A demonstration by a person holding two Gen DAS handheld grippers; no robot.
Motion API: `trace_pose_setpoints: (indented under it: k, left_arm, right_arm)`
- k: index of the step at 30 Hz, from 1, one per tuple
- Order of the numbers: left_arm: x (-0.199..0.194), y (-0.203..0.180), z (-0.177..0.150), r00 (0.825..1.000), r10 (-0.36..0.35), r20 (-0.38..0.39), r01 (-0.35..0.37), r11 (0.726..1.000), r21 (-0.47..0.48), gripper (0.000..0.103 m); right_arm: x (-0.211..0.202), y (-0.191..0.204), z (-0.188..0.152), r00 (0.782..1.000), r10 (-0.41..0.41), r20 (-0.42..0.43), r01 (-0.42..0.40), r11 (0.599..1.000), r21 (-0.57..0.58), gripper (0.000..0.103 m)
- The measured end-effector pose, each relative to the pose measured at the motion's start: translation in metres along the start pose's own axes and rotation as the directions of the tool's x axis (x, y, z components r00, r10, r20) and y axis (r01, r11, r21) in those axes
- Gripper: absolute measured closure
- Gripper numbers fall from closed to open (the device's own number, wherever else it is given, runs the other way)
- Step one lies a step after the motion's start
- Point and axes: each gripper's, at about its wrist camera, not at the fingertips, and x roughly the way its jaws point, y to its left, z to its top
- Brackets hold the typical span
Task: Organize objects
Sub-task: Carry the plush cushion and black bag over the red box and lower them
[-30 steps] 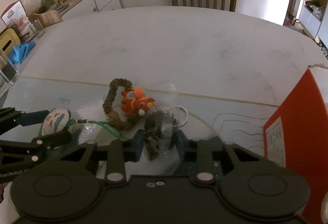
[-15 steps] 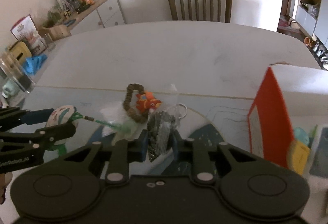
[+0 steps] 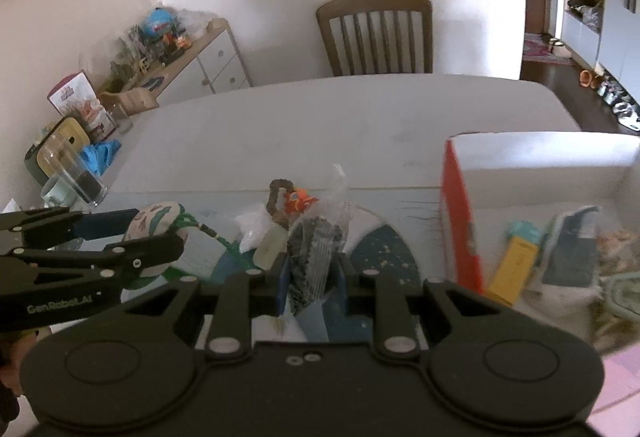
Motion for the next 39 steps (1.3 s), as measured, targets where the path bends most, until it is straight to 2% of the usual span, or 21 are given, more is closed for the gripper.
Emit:
trace_pose_setpoints:
  k: [10,18,28,39]
  left_arm:
    - [-0.001,-0.058,0.019,0.997,-0.069,0.020,0.068,0.996,0.052,0.049]
    - [0.011,-0.117,0.034,0.994,-0.104,0.027,0.101,0.990,0.096,0.049]
    - [0.034,-0.183,0.054,0.992,-0.123,0.033,0.118,0.984,0.132,0.049]
    - [0.068,-0.244,0.078,0.992,-0.121,0.032,0.115,0.982,0.147,0.049]
  right_arm:
    - [-0.050,-0.035,-0.007,0.997,-0.075,0.030,0.074,0.997,0.038,0.081]
    - [-0.080,-0.072,-0.008,0.993,-0.104,0.057,0.102,0.994,0.036,0.081]
    - [-0.103,-0.128,-0.006,0.991,-0.106,0.076,0.105,0.994,0.023,0.081]
    - [-0.108,-0.186,-0.004,0.992,-0.107,0.063,0.105,0.994,0.023,0.081]
